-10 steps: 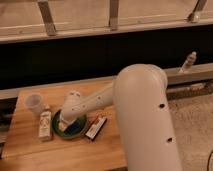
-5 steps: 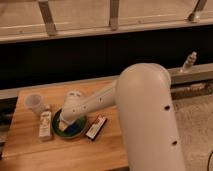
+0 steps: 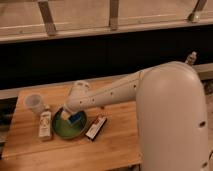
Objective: Place the white sponge in the ceramic cup
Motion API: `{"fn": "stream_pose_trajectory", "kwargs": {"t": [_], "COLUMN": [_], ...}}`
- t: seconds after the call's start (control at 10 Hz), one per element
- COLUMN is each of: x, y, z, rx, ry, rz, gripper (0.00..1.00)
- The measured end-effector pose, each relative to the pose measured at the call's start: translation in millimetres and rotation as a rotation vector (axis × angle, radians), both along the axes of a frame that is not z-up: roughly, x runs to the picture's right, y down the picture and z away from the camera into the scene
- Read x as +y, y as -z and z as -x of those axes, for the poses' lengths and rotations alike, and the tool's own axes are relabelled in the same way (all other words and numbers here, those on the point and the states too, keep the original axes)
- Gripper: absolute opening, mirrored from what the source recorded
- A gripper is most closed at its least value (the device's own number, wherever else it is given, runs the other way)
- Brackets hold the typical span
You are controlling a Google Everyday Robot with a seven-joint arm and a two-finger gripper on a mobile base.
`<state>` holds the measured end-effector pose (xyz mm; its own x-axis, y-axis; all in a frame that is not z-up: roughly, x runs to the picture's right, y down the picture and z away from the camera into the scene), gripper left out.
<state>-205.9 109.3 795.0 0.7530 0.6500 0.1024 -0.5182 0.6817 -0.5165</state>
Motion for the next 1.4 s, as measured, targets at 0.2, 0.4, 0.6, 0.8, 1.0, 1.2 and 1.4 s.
{"fn": "stream_pose_trajectory", "kwargs": {"t": [0.2, 0.4, 0.6, 0.8, 1.0, 1.2, 1.4], "x": [-31, -63, -79, -97, -106, -111, -111], "y": [9.8, 15.8, 17.5, 17.4, 21.8, 31.3, 44.1], "z": [2, 21, 45, 73, 98, 129, 156], "rx": [-0.032, -0.084, -0.125, -0.192, -0.256, -0.316, -0.382], "ry": [-0.013, 0.0, 0.03, 0.056, 0.074, 0.099, 0.122], "rz": [-0.048, -0.095, -0.125, -0.151, -0.169, -0.187, -0.203], "gripper": [0.0, 0.0, 0.0, 0.0, 0.0, 0.0, 0.0]}}
